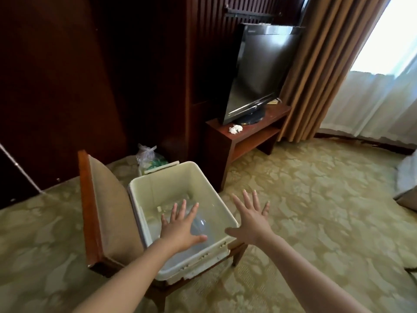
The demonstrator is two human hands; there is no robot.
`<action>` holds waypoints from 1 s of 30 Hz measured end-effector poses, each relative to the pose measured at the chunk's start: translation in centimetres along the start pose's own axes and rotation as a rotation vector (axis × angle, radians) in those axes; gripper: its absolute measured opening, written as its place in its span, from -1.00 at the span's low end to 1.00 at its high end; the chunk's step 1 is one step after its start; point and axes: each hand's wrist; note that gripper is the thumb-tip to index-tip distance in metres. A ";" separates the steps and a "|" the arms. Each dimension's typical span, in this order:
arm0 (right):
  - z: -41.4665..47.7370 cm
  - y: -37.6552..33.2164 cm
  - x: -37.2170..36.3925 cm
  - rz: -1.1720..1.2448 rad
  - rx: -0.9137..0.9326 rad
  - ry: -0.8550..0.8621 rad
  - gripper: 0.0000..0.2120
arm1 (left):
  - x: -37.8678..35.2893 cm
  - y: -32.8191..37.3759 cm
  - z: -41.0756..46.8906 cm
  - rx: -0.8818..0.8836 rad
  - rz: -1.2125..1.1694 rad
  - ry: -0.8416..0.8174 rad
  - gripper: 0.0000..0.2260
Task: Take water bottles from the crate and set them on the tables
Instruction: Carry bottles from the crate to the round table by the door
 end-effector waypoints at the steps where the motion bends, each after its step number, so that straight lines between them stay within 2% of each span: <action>1: 1.6 -0.4 -0.1 -0.011 0.029 -0.022 -0.01 | 0.0 -0.5 0.8 0.030 -0.021 -0.002 -0.07; 11: 18.8 -6.1 -3.6 -0.182 0.416 -0.252 -0.06 | -1.8 -5.6 8.0 0.448 -0.277 0.041 -0.08; 17: 27.5 -8.7 -5.4 -0.281 0.639 -0.414 -0.09 | -3.9 -5.6 11.9 0.691 -0.566 0.084 -0.10; 24: 33.7 -10.5 -10.8 -0.410 0.758 -0.570 -0.11 | -8.0 -5.7 15.4 0.916 -0.776 0.115 -0.12; 30: 36.5 -12.1 -17.7 -0.469 0.763 -0.686 -0.12 | -13.7 -8.1 17.9 1.083 -1.142 0.318 -0.15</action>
Point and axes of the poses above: each hand's wrist, its own z-axis towards the middle knuckle, its own x-axis out of the back of the hand, y = z × x, and after that the axes turned 10 degrees about -x, right-handed
